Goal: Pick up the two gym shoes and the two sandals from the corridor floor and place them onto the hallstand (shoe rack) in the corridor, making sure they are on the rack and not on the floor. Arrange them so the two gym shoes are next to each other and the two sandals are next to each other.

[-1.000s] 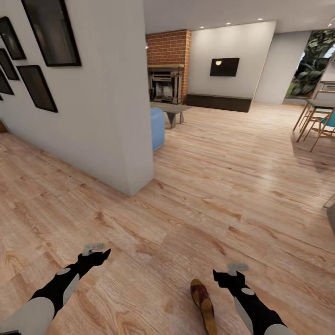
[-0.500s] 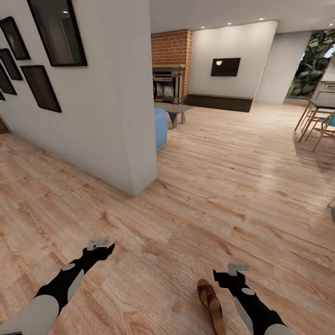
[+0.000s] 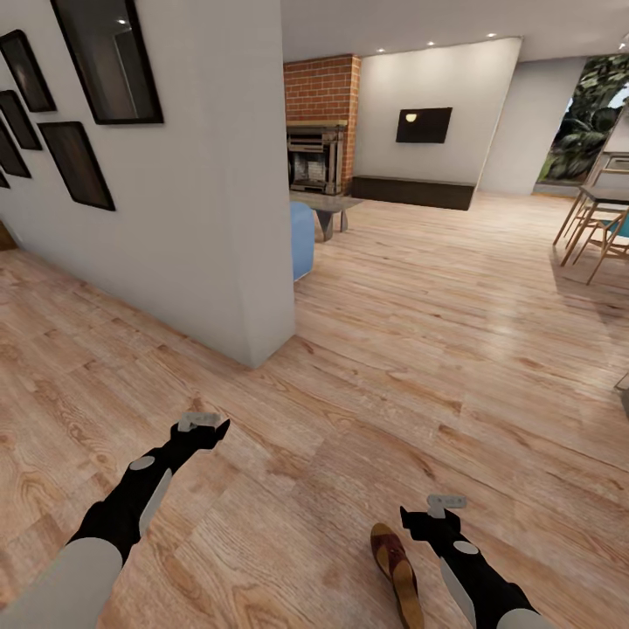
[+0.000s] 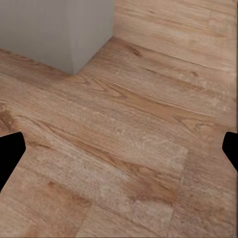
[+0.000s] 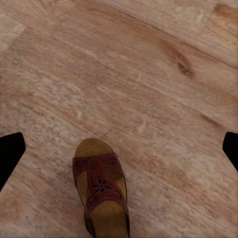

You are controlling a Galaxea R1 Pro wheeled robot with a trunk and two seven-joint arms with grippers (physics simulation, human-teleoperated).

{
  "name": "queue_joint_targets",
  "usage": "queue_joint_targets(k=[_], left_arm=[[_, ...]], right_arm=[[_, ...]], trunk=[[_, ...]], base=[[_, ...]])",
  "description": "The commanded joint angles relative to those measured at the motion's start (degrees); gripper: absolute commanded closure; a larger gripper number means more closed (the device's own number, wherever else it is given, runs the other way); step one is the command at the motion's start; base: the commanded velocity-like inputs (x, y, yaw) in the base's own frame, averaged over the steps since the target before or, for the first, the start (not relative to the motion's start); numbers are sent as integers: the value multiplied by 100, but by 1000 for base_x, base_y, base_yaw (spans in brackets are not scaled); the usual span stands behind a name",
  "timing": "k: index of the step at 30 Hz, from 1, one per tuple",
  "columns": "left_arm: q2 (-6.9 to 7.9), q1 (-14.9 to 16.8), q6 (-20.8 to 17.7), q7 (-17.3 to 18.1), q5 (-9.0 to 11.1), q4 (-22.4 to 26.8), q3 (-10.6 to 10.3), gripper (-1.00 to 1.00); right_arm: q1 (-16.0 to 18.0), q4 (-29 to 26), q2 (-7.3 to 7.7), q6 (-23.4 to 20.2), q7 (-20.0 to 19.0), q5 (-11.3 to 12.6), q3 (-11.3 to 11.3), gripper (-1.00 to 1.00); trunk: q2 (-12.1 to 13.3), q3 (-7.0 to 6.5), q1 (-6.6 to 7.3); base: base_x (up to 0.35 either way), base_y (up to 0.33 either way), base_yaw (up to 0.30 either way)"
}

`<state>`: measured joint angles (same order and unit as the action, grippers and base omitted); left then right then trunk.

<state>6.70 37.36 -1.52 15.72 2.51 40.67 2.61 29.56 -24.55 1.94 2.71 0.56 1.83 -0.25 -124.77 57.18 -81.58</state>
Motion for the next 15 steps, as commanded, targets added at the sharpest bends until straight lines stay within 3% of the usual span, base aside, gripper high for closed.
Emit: queue_joint_targets(k=[1, 4, 15], left_arm=[[-18, -2, -58, 36, 26, 88, 14, -100], [-60, -12, -147, 36, 28, 303, 7, -100], [-87, -18, -145, 48, 36, 483, 3, -100]], right_arm=[[4, 6, -1, 19, 6, 19, -2, -100], [5, 33, -1, 19, 6, 21, -2, -100], [4, 70, -1, 19, 8, 26, -2, -100]], trunk=[[-2, 9, 1], [-2, 29, 1], [-443, 321, -241]], base=[[0, 0, 0], [0, 0, 0], [0, 0, 0]])
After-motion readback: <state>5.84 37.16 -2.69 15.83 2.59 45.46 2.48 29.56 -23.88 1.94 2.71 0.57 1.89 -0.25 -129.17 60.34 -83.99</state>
